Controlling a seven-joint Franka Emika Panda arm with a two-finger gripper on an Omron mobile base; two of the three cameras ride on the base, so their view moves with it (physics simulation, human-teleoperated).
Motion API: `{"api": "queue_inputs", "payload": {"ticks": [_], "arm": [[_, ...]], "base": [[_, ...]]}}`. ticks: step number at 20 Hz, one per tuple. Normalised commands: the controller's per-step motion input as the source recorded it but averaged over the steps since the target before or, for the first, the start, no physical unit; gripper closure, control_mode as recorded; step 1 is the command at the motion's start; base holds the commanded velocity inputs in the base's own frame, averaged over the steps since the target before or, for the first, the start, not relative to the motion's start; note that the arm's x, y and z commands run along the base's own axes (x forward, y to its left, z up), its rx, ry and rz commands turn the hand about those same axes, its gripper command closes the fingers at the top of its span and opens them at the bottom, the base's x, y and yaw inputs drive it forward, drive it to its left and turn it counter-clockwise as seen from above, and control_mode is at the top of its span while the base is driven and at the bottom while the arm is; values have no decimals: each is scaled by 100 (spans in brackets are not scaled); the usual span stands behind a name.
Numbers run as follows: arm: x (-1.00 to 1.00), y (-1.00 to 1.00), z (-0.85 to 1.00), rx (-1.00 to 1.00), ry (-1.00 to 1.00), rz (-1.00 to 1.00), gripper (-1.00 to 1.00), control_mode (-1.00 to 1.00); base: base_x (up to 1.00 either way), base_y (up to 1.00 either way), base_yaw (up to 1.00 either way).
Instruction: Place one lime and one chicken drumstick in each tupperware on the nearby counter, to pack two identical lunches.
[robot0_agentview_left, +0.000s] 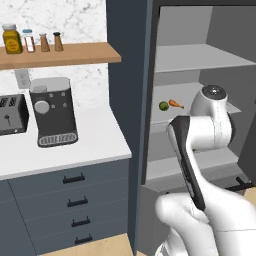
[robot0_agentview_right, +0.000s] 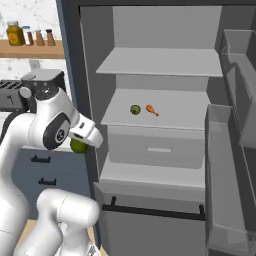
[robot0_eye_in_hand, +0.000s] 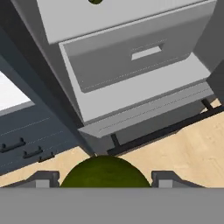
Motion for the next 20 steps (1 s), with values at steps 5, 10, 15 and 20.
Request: {"api": "queue_inputs", "payload": {"ticks": [5, 10, 15, 20], "arm": [[-3, 13, 10, 2, -1, -5, 100, 100], [0, 0, 0, 0, 0, 0, 100, 100], [0, 0, 0, 0, 0, 0, 100, 100], [0, 0, 0, 0, 0, 0, 100, 100]], "base": [[-5, 70, -15], [-6, 100, 1], [0, 100, 19], [0, 100, 19]]}}
